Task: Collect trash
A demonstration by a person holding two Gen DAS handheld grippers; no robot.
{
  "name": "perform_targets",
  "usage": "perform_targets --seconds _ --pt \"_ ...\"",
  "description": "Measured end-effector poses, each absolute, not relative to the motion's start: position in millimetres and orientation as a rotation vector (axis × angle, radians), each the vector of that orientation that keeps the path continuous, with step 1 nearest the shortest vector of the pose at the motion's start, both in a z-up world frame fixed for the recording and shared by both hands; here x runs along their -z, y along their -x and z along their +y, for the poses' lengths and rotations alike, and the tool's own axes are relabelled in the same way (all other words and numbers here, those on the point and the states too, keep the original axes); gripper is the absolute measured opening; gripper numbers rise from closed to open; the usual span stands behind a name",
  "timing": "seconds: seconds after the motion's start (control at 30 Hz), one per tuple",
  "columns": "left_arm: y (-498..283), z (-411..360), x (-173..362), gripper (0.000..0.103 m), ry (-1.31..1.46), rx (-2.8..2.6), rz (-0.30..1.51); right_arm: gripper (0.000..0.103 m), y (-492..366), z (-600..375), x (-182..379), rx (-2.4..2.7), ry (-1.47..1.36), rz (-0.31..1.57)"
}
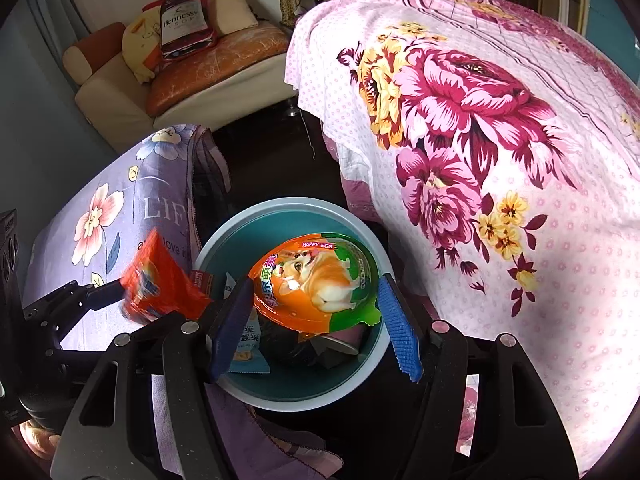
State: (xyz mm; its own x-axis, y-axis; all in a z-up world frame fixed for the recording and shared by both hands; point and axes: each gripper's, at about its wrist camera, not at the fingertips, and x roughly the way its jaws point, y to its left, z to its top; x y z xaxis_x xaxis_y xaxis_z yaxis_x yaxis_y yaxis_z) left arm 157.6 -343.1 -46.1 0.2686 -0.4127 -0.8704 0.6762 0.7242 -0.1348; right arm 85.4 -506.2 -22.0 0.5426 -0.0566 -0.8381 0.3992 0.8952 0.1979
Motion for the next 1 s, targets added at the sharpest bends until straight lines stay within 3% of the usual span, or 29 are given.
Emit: perform_targets --seconds 0.03,0.13,0.77,0.83,1.0 --pt "-159 -342 45 0.091 -0.288 0.737 1.064 0.061 -87 -506 22 0.279 -0.391 0.966" --pt "-163 -336 42 0.094 -0.280 0.717 1.053 0.061 -91 -502 22 0.277 -0.383 0.972" --pt "-186 -270 30 0.098 -0.176 0.589 1.026 0.062 -128 -468 29 0.246 -0.320 1.041" --pt "-185 -267 30 0.098 -0.181 0.575 1.022 0.071 -128 -466 29 0.249 -0.315 1.048" --pt "-182 -260 29 0.098 -0.173 0.561 1.023 0.075 -124 -463 27 0.264 -0.302 1.056"
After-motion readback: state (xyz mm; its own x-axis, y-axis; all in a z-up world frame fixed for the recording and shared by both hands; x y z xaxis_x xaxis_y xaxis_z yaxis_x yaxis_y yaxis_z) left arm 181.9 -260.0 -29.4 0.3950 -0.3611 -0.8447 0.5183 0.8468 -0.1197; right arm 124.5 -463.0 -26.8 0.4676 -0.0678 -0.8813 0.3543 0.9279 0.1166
